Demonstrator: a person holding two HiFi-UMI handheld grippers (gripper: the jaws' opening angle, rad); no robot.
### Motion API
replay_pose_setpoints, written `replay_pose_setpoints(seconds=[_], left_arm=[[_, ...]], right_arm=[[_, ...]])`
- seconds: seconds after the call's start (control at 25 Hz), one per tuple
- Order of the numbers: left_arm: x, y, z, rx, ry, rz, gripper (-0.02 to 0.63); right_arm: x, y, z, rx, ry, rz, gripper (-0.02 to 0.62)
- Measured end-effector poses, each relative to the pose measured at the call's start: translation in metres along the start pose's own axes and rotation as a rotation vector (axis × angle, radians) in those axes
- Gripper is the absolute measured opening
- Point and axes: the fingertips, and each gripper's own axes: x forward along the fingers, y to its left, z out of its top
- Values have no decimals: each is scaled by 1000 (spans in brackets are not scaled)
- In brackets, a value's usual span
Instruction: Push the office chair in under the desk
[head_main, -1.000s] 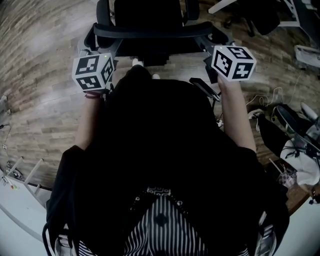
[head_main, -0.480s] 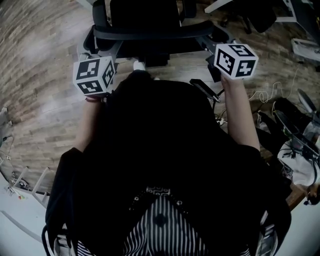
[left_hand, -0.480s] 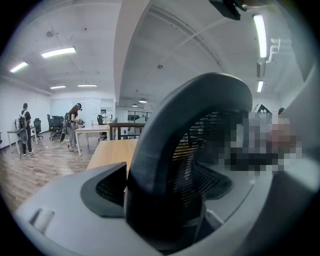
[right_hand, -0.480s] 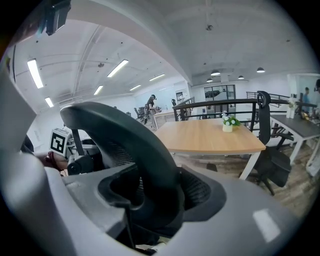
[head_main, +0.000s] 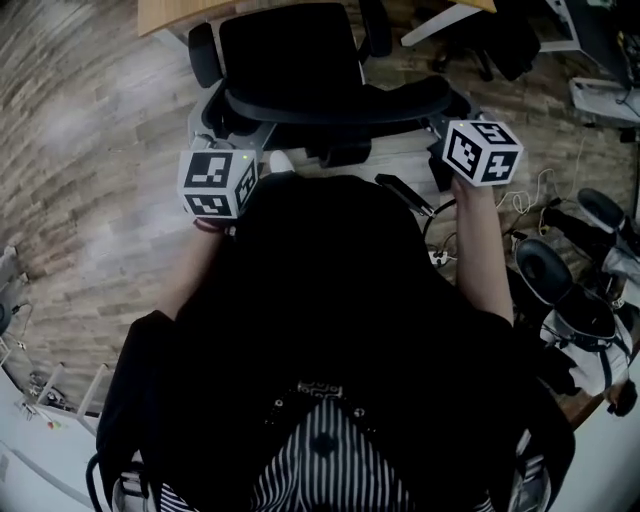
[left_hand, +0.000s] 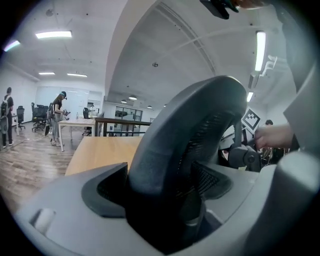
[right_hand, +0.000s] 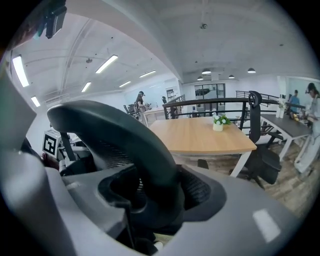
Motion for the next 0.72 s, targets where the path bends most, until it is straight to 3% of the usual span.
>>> replay_pose_setpoints(seconds=[0.24, 0.72], left_arm=[[27, 16, 12, -4, 1, -81, 400], [56, 48, 29, 11, -10, -70, 410]], right_arm=[[20, -11, 19, -20, 36, 11, 258], [48, -17, 40, 14, 14, -10, 259]])
